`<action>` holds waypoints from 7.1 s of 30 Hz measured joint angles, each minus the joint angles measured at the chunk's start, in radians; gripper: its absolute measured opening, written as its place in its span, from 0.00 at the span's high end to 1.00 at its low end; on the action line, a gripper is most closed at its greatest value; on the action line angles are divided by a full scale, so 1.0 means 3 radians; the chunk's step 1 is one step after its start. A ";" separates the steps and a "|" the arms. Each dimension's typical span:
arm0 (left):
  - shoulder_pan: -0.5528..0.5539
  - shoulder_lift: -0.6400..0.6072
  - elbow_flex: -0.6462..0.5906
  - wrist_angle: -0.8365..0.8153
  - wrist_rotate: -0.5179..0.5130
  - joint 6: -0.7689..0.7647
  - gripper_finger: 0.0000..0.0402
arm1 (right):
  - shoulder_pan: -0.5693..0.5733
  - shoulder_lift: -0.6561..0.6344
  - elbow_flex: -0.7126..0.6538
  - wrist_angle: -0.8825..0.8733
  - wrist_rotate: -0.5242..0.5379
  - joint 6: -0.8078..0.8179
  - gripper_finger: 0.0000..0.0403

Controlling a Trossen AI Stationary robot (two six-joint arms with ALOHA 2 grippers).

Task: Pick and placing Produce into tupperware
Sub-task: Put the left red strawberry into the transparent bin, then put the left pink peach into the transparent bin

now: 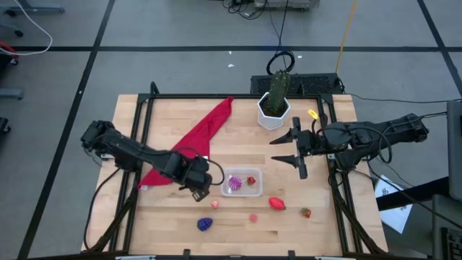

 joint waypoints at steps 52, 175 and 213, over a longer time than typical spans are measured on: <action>0.0335 0.2014 0.2217 -0.0116 -0.0196 0.2321 0.70 | -0.0001 -0.0470 0.0001 0.0160 0.0005 -0.0068 0.48; -0.0019 0.1260 0.1988 -0.0547 -0.1186 0.1468 0.40 | -0.0007 -0.0360 0.0000 0.0201 0.0010 -0.0220 0.48; -0.0277 0.1166 0.1987 -0.0852 -0.1171 0.1168 0.40 | -0.0006 -0.0284 0.0000 0.0595 0.0004 0.0699 0.48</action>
